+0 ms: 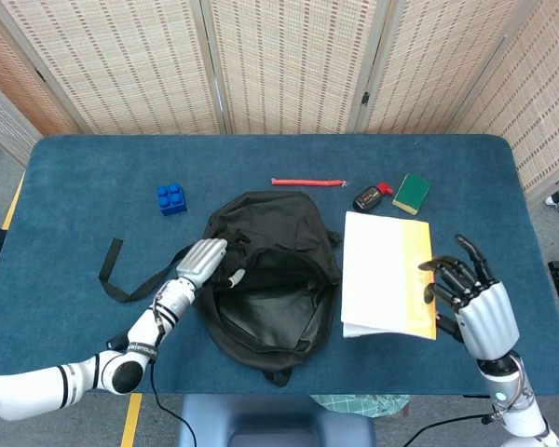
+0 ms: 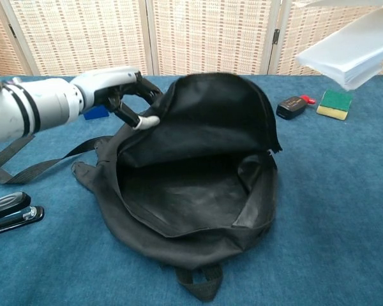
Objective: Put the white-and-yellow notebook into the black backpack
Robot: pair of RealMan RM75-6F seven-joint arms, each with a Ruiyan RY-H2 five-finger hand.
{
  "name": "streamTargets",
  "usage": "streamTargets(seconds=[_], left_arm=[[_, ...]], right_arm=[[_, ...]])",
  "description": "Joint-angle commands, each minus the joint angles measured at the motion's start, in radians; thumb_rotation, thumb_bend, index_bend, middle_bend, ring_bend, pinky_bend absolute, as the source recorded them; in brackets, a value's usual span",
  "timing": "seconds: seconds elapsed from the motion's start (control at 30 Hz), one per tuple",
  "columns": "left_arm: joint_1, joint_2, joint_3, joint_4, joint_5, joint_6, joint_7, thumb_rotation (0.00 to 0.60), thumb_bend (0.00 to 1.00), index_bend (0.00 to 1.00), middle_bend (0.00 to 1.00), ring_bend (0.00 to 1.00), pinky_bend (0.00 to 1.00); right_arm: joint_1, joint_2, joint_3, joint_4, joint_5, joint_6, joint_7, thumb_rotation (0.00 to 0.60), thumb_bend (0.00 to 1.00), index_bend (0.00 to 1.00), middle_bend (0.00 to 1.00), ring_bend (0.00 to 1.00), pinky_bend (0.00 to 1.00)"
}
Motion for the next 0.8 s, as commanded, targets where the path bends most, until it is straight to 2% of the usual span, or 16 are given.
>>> streamTargets(seconds=[0.03, 0.2, 0.33, 0.5, 0.8], left_arm=[[-0.047, 0.01, -0.039, 0.042, -0.089, -0.02, 0.03, 0.6, 0.54, 0.58, 0.26, 0.23, 0.0], [-0.097, 0.013, -0.062, 0.071, -0.208, -0.037, 0.061, 0.6, 0.54, 0.58, 0.26, 0.22, 0.0], [-0.124, 0.019, -0.063, 0.08, -0.28, -0.044, 0.08, 0.6, 0.54, 0.58, 0.26, 0.22, 0.0], [-0.139, 0.027, -0.055, 0.077, -0.337, -0.044, 0.084, 0.6, 0.54, 0.58, 0.26, 0.22, 0.0], [-0.142, 0.05, -0.038, 0.051, -0.363, -0.033, 0.074, 0.6, 0.54, 0.58, 0.26, 0.21, 0.0]], right_arm=[[0.005, 0.001, -0.038, -0.059, -0.058, -0.008, 0.025, 0.6, 0.45, 0.71, 0.44, 0.36, 0.13], [0.017, -0.024, -0.086, -0.128, -0.09, -0.067, 0.082, 0.6, 0.45, 0.72, 0.44, 0.36, 0.15], [0.039, -0.071, -0.103, -0.124, -0.087, -0.134, 0.113, 0.6, 0.45, 0.72, 0.44, 0.36, 0.17], [0.076, -0.167, -0.099, -0.072, -0.048, -0.217, 0.183, 0.6, 0.45, 0.72, 0.44, 0.36, 0.17], [0.144, -0.335, -0.053, 0.058, 0.059, -0.346, 0.284, 0.6, 0.46, 0.72, 0.44, 0.36, 0.18]])
